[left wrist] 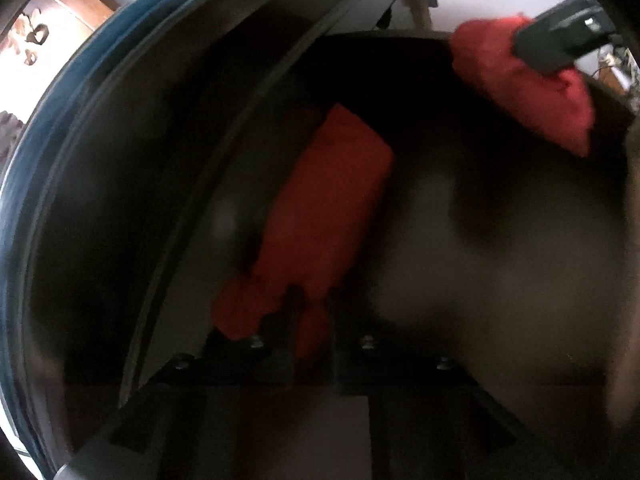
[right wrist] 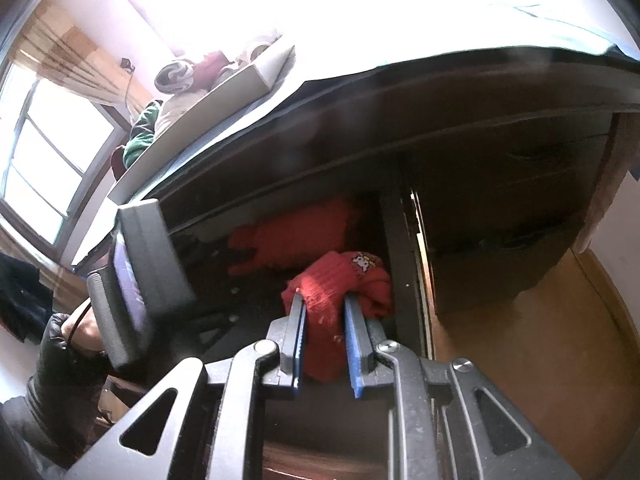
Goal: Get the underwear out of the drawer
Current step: 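Grasp the red sock with the right tool while the left tool reaches the rolled red garment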
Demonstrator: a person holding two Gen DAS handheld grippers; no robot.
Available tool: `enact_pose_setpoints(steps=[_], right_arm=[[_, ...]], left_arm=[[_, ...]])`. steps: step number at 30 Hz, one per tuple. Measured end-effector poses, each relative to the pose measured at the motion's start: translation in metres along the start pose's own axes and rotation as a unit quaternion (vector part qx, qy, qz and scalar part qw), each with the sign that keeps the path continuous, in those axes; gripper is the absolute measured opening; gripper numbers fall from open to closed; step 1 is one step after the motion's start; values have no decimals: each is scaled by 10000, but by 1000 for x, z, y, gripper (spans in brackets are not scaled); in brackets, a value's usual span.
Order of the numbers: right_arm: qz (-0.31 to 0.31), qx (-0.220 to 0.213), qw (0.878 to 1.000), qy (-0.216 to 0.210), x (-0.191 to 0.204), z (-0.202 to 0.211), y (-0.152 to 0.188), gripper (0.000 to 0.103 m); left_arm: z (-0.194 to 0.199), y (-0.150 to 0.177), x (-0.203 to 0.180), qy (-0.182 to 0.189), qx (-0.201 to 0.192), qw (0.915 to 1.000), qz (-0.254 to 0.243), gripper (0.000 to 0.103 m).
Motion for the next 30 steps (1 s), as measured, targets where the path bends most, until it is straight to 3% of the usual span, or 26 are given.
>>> enact_pose_setpoints(steps=[5, 6, 9, 12, 14, 18, 21, 24, 26, 29, 30], right_arm=[[-45, 51, 10000, -40, -1, -4, 3, 20], [-55, 68, 9999, -54, -1, -5, 3, 20], [-51, 86, 9999, -68, -1, -6, 4, 20], [-26, 60, 9999, -80, 0, -5, 2, 20], [-50, 53, 9999, -115, 0, -6, 1, 20], [-64, 38, 9999, -147, -1, -6, 2, 20], [-78, 12, 9998, -192, -2, -5, 2, 20], [-106, 64, 9996, -246, -3, -11, 4, 20], [-148, 111, 9994, -300, -4, -14, 7, 20], [-157, 138, 9993, -318, -3, -16, 9, 20], [-170, 142, 9992, -324, -4, -16, 9, 20]], left_arm=[[-9, 42, -42, 351, 470, 9977, -335, 4], [-8, 45, -50, 239, 425, 9976, -500, 0], [7, 47, -63, -61, 266, 9960, -850, 5], [14, 41, -61, -612, 2, 9926, -1052, 6], [8, 43, -56, -619, 140, 9947, -810, 6], [-11, 63, -40, -357, 533, 9976, 252, 8], [-26, 66, -12, 22, 505, 9937, 996, 10], [-32, 67, 5, 105, 366, 9888, 1441, 12], [-31, 70, 7, 257, 199, 9863, 1616, 14], [-38, 62, 2, 380, 8, 9881, 1493, 21], [-58, 68, -6, 405, 41, 9891, 1416, 24]])
Point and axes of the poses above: each gripper's, at about its wrist camera, not at the fingertips, and z roughly against the way its jaws point, x to its left, y to its underside, the point moved 10 cm from there along -z, roughly the way its jaws point, and after that the axes turned 4 degrees about x, right-handed, at the moved point
